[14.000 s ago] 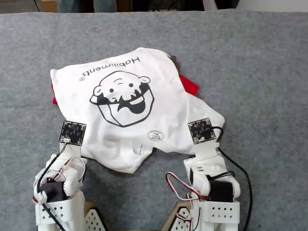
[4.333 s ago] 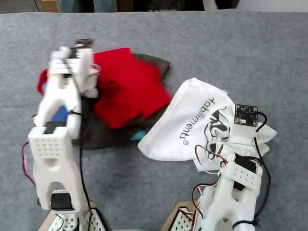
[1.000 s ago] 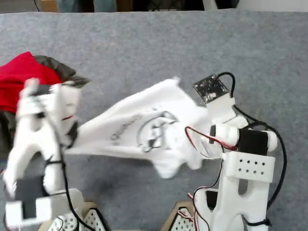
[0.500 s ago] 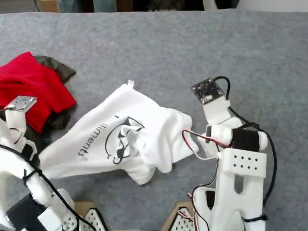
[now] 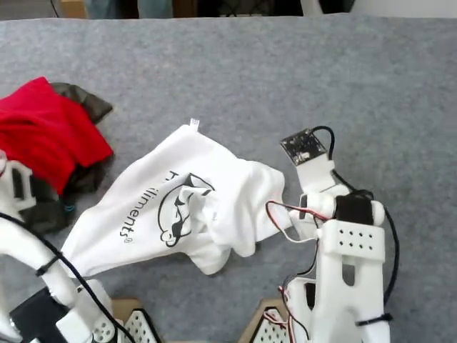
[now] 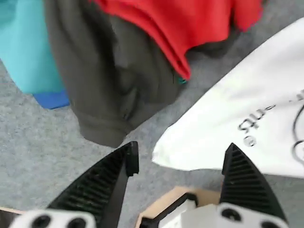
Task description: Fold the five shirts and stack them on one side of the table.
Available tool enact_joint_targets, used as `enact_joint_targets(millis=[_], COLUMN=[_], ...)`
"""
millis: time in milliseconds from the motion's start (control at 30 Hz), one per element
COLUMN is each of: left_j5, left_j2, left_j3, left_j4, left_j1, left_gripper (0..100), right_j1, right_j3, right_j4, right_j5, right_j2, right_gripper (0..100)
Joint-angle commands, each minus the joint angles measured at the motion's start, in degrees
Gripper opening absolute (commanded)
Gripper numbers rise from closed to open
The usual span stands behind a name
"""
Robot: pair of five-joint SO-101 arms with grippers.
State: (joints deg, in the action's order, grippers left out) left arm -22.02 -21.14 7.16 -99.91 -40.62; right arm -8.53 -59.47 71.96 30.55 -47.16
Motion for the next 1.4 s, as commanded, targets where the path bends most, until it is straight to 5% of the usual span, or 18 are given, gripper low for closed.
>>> enact_joint_targets(millis=[0, 200, 333, 400, 700, 1033, 1367], left_j5=[9.41, 24.62, 31.21, 32.70, 38.77, 53.54, 60.40], left_j2=[-1.49, -1.05, 2.99, 7.03, 32.09, 53.98, 68.40], left_j3=[-3.12, -2.42, -0.66, -0.66, -13.32, -42.07, -62.81], left_j4=[-0.26, 9.14, 17.23, 20.04, 23.38, 18.55, 14.42], left_j1=[9.89, 29.76, 37.58, 40.04, 42.51, 45.14, 48.57], left_gripper=[30, 30, 30, 30, 30, 30, 29], right_j1=[2.29, 5.89, 5.10, 4.40, -9.49, -26.37, -24.18], right_j3=[-0.84, 1.98, 5.49, 6.73, 13.85, 20.79, 12.35], right_j4=[-4.31, -8.53, -9.49, -9.32, -6.15, -5.27, -9.93], right_j5=[-1.67, -4.57, -5.98, -6.07, -4.75, 9.93, 9.93], right_j2=[5.14, 20.26, 27.65, 29.76, 29.41, 29.76, 29.76], right_gripper=[23.0, 18.5, 0.8, 3.1, 1.3, 1.3, 1.3])
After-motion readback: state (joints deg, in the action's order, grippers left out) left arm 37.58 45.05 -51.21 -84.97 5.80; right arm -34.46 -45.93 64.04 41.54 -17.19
